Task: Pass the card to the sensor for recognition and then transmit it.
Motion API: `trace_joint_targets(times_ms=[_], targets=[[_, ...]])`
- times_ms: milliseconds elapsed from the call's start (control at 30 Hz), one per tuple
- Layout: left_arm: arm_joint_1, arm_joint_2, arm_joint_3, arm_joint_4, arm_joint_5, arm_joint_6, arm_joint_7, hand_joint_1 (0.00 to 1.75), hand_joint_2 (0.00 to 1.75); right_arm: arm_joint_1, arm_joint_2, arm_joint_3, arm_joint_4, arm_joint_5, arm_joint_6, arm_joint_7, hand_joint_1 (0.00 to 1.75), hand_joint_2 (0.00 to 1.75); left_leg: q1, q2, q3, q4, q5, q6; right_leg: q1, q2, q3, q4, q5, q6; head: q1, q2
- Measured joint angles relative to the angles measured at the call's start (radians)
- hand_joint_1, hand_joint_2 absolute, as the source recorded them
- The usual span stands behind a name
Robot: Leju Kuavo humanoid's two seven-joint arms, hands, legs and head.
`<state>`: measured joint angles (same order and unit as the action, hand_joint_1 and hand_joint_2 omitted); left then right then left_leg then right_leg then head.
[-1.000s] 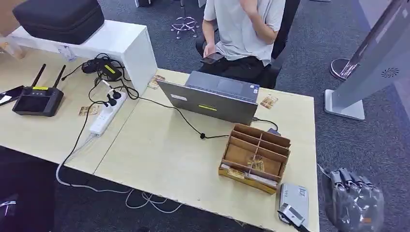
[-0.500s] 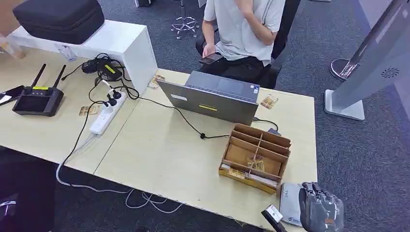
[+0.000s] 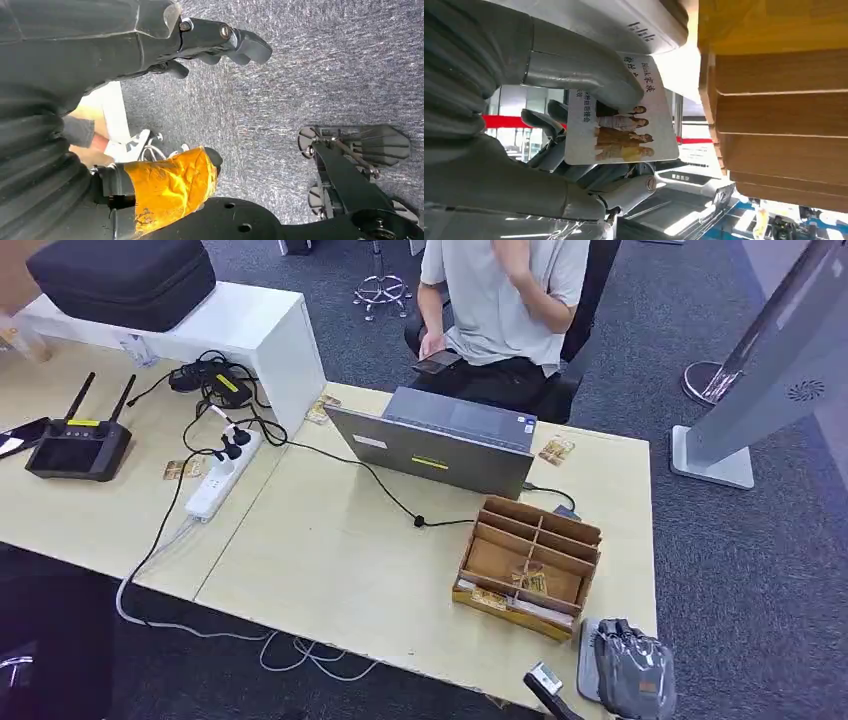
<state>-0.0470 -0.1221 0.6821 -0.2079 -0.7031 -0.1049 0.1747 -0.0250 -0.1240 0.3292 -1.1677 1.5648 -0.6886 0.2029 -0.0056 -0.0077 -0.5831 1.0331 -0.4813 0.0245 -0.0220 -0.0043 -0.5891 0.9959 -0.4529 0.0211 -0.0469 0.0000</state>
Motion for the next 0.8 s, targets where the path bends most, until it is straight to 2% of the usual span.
trace_joint_targets(times_ms=[200,300,433,467,500,600,733,800], targets=[[0.0,0.001,0.0,0.0,-0.005,0.0,0.0,0.0,1.75,-0.009,-0.01,0.023,0.013,0.0,-0.008,0.044,1.75,1.75,0.0,0.0,0.001,0.0,0.0,0.0,0.0,0.0,0.002,0.0,0.0,0.0,0.0,0.0],[0.0,0.003,0.0,0.0,-0.017,-0.003,0.003,0.0,1.75,-0.01,-0.031,0.039,-0.026,0.0,-0.01,0.072,1.75,1.75,0.0,0.0,0.001,0.0,0.0,0.0,0.0,0.0,0.002,0.0,0.0,0.0,0.0,0.0],[0.001,0.008,0.0,0.0,-0.044,-0.013,0.012,0.0,1.75,-0.025,-0.046,0.016,-0.186,0.0,0.037,-0.036,1.75,1.75,0.0,0.002,0.001,0.0,0.0,0.0,0.0,0.001,0.001,0.0,0.001,-0.001,0.001,0.0],[0.0,0.01,0.0,0.0,-0.052,-0.02,0.011,0.0,1.75,-0.054,-0.046,0.0,-0.253,0.0,0.08,-0.079,1.75,1.75,-0.001,0.004,0.001,0.0,0.0,0.0,0.0,0.003,0.0,0.0,0.001,-0.001,0.0,0.0],[0.0,0.01,0.0,0.0,-0.055,-0.021,0.01,0.0,1.75,-0.073,-0.046,-0.006,-0.289,0.0,0.107,-0.093,1.75,1.75,0.0,0.005,0.001,0.0,0.0,0.0,0.0,0.004,0.0,0.0,0.002,-0.001,0.0,0.0],[-0.003,0.01,0.0,0.0,-0.062,-0.021,0.004,0.0,1.75,-0.141,-0.047,-0.011,-0.377,0.0,0.163,-0.107,1.75,1.75,0.0,0.004,0.001,0.0,0.001,0.0,0.0,0.004,0.0,0.0,0.002,-0.001,0.0,0.0],[-0.003,0.01,0.0,0.0,-0.069,-0.026,0.001,0.0,1.75,-0.184,-0.047,-0.015,-0.438,0.0,0.166,-0.107,1.75,1.75,0.0,0.004,0.001,0.0,0.001,0.0,0.0,0.004,0.001,0.001,0.002,-0.001,0.0,0.0],[-0.005,0.01,0.0,0.0,-0.075,-0.029,-0.004,0.0,1.75,-0.225,-0.047,-0.008,-0.45,0.0,0.195,-0.093,1.75,1.75,0.0,0.005,0.0,0.0,0.001,0.0,0.0,0.005,0.0,0.002,0.003,-0.001,0.0,0.0]])
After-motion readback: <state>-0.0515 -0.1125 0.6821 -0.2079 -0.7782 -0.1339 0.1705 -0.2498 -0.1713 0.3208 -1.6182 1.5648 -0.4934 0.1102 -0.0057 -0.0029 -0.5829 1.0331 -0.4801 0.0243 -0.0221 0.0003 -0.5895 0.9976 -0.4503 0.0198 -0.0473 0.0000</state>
